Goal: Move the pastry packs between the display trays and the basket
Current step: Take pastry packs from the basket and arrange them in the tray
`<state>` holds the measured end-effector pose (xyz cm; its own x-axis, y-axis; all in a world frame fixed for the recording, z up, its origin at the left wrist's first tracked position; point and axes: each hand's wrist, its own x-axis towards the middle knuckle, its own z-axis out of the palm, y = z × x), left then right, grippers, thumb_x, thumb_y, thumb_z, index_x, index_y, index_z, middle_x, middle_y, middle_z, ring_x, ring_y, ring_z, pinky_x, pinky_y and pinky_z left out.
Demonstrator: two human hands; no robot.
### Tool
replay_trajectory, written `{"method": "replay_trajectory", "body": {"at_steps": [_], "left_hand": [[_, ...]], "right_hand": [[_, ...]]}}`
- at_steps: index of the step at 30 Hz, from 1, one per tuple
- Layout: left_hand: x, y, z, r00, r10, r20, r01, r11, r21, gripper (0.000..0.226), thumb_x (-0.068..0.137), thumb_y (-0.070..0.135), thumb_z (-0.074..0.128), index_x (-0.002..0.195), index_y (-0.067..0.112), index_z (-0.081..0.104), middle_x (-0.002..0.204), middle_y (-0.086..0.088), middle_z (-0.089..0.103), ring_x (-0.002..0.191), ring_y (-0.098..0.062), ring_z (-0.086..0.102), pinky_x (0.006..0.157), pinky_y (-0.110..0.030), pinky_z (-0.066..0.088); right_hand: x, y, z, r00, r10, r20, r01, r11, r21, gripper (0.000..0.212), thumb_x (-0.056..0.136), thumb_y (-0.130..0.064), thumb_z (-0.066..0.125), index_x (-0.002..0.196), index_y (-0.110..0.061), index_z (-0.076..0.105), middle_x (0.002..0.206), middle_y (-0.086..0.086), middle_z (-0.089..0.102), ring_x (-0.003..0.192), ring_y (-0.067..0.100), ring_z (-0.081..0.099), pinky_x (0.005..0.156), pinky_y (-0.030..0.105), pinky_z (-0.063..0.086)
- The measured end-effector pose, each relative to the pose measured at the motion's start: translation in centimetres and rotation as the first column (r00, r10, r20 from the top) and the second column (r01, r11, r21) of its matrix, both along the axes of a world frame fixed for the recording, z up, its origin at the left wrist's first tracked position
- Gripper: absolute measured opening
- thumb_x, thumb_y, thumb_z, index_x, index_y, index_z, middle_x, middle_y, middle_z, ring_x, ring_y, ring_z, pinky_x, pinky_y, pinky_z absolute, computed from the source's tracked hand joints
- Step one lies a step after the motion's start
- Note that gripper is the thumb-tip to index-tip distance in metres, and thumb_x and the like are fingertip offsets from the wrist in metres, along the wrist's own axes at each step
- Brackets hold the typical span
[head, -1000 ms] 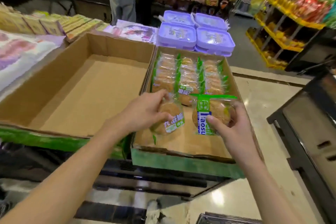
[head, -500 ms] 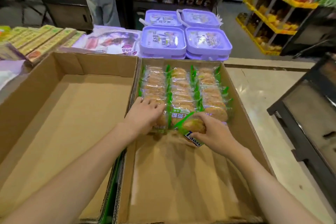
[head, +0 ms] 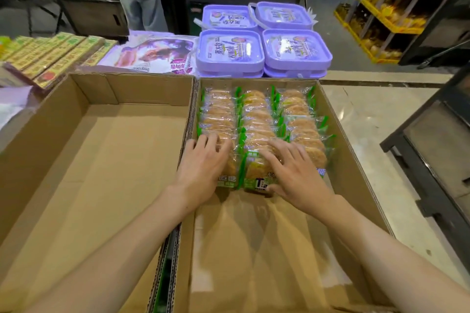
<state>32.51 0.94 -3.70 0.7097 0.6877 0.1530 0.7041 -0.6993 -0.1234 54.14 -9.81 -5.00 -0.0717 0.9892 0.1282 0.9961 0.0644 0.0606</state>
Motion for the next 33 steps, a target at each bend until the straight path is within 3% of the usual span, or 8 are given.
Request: {"method": "replay_trajectory", "body": {"at_steps": [4,9,13,16,20,24,29,33], "left_hand": [[0.3,-1.1,-0.2,0.997,-0.056,-0.049,0.050,0.992,-0.113,0.089,0.091,0.027,0.064,0.160,0.017,0.008,0.163,-0.015,0.021,0.151,-0.032,0.020,0.121,-0.047,0.025],[0.8,-0.7,-0.5,0.990,-0.022,-0.136,0.002,0.989,-0.150,0.094,0.094,0.007,0.059,0.160,0.016,-0.008,0.168,-0.017,0.004,0.156,-0.032,0.003,0.126,-0.047,0.014],[0.9,-0.6,-0.3,0.988,-0.032,-0.149,0.012,0.991,-0.134,0.101,0.088,-0.002,0.062,0.160,0.015,-0.006,0.167,-0.017,0.007,0.155,-0.032,0.007,0.124,-0.047,0.021],[0.5,-1.1,0.2,0.992,-0.026,-0.122,0.010,0.991,-0.131,0.093,0.091,0.002,0.059,0.160,0.014,-0.001,0.166,-0.015,0.012,0.154,-0.031,0.011,0.123,-0.045,0.022],[-0.4,-2.3,1.0,0.996,-0.078,0.048,0.083,0.988,-0.128,0.074,0.095,0.012,0.052,0.159,0.016,0.016,0.161,-0.008,0.031,0.149,-0.027,0.026,0.120,-0.043,0.026],[-1.0,-4.6,1.7,0.946,-0.216,0.243,0.258,0.954,-0.154,0.062,0.096,0.023,0.053,0.154,0.014,0.034,0.148,-0.007,0.049,0.136,-0.028,0.044,0.111,-0.043,0.036],[0.5,-11.6,2.8,0.845,-0.389,0.368,0.493,0.833,-0.250,0.056,0.097,0.030,0.056,0.150,0.017,0.042,0.141,-0.005,0.056,0.131,-0.028,0.049,0.105,-0.042,0.037],[2.1,-20.4,3.4,0.686,-0.552,0.474,0.689,0.701,-0.182,0.048,0.091,0.035,0.052,0.132,0.011,0.060,0.109,-0.011,0.069,0.102,-0.034,0.064,0.092,-0.043,0.048]], "right_hand": [[0.3,-0.7,-1.2,0.998,-0.018,0.052,0.021,0.998,-0.056,0.105,0.066,-0.045,0.090,0.150,-0.012,0.037,0.158,0.021,0.035,0.147,0.037,0.033,0.119,0.053,0.029],[0.5,0.1,-1.7,0.996,0.008,0.087,-0.001,0.997,-0.072,0.096,0.070,-0.042,0.089,0.149,-0.015,0.042,0.154,0.019,0.042,0.144,0.037,0.038,0.119,0.054,0.029],[0.5,0.1,-1.8,0.994,0.017,0.111,-0.011,0.998,-0.057,0.091,0.075,-0.034,0.086,0.152,-0.018,0.039,0.154,0.022,0.042,0.143,0.038,0.040,0.118,0.058,0.029],[-0.1,-0.4,-1.4,0.989,-0.020,0.149,0.032,0.996,-0.080,0.094,0.079,-0.047,0.081,0.155,-0.018,0.035,0.158,0.023,0.035,0.147,0.038,0.033,0.121,0.057,0.024],[-1.7,-1.9,0.0,0.987,-0.139,0.077,0.142,0.989,-0.033,0.094,0.088,-0.043,0.072,0.161,-0.023,0.016,0.166,0.020,0.014,0.155,0.034,0.013,0.124,0.050,0.007],[-3.9,-5.9,2.7,0.956,-0.294,0.001,0.293,0.955,0.038,0.087,0.083,-0.030,0.073,0.155,-0.020,0.025,0.159,0.023,0.032,0.147,0.038,0.033,0.120,0.051,0.023],[-7.4,-16.1,6.3,0.817,-0.556,-0.152,0.572,0.815,0.093,0.066,0.088,-0.037,0.063,0.147,-0.013,0.045,0.150,0.018,0.045,0.137,0.037,0.044,0.114,0.049,0.035],[-11.1,-29.3,7.1,0.560,-0.774,-0.295,0.823,0.559,0.096,0.061,0.097,-0.040,0.061,0.150,-0.017,0.041,0.154,0.007,0.042,0.141,0.027,0.037,0.118,0.046,0.033]]}}
